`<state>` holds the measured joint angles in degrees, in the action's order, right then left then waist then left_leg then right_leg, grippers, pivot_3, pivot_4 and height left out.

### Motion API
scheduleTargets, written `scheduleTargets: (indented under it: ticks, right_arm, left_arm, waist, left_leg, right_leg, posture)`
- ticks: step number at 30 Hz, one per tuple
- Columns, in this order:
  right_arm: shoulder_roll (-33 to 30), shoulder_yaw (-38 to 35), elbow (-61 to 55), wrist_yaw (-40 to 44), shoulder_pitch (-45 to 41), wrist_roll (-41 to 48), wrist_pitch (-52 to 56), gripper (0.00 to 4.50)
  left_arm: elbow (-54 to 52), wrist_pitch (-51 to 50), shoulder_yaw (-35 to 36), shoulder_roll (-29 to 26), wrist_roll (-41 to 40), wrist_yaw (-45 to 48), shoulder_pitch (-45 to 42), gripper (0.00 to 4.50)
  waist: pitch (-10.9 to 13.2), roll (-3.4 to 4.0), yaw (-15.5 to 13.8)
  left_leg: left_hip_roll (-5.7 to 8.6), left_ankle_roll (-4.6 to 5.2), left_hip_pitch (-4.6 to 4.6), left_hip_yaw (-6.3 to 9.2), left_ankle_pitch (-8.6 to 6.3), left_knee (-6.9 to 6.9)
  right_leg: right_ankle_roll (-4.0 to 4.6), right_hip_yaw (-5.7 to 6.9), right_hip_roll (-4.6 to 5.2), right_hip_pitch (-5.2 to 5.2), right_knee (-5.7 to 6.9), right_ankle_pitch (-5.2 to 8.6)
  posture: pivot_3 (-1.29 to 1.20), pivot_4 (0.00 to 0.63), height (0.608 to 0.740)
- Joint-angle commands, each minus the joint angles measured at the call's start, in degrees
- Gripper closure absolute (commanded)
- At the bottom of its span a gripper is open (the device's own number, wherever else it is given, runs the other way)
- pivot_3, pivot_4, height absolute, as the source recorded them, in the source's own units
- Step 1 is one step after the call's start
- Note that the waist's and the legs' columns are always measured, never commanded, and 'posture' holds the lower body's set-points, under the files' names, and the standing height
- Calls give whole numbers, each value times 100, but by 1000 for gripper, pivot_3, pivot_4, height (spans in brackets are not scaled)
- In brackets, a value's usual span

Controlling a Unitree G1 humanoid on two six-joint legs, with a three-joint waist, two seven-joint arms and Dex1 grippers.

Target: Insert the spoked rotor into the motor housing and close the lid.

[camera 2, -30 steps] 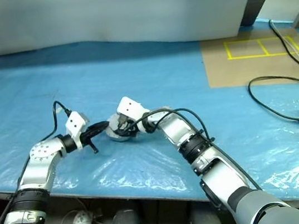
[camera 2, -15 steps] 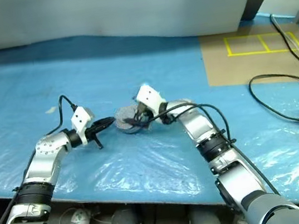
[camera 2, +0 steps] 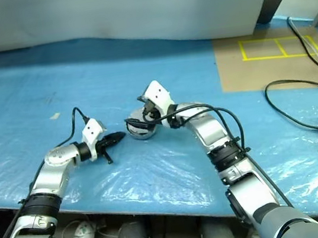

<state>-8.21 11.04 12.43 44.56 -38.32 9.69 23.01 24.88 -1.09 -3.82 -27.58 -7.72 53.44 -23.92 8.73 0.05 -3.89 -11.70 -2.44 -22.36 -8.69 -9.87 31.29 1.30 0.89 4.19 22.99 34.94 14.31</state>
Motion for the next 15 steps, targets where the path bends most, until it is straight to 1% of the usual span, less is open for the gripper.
scheduleTargets:
  ticks: [1,4,6,8,10,15]
  right_arm:
    - [-51,-508,-328,-40,-46,554,503,38]
    - [-190,-504,-369,-51,-2,532,585,38]
    - [-350,-293,-392,18,92,340,425,38]
    - [-526,73,-426,146,218,34,99,38]
    - [-656,506,-234,72,288,-499,-515,38]
    - [-510,786,317,-141,191,-922,-1226,38]
  left_arm:
    - [-84,56,203,-84,-147,18,47,4500]
    - [-238,-86,411,-12,-407,-23,40,4500]
    - [-325,-233,492,21,-550,-25,25,4500]
    - [-330,-287,494,37,-566,-31,20,4500]
    - [-288,-234,457,40,-510,-49,10,4500]
    - [-392,-259,447,81,-545,-37,59,4500]
  waist:
    - [0,-1,-1]
    - [0,-1,-4]
    - [0,-1,-5]
    - [0,-1,-5]
    - [1,-2,-4]
    - [1,-3,13]
  left_leg:
    - [0,0,0,0,0,1]
    - [-1,0,0,0,0,2]
    - [-2,0,0,0,0,2]
    - [-1,0,1,0,0,3]
    - [-1,0,0,0,0,4]
    - [-2,0,1,0,0,11]
  right_leg:
    - [0,0,0,0,0,0]
    - [0,2,0,0,2,0]
    - [1,3,0,0,4,0]
    - [1,3,0,-1,4,0]
    - [1,3,0,-1,4,0]
    - [1,3,0,1,13,0]
  posture:
    - [0,150,740]
    - [0,150,740]
    - [0,150,740]
    - [0,150,740]
    - [0,150,740]
    - [0,150,740]
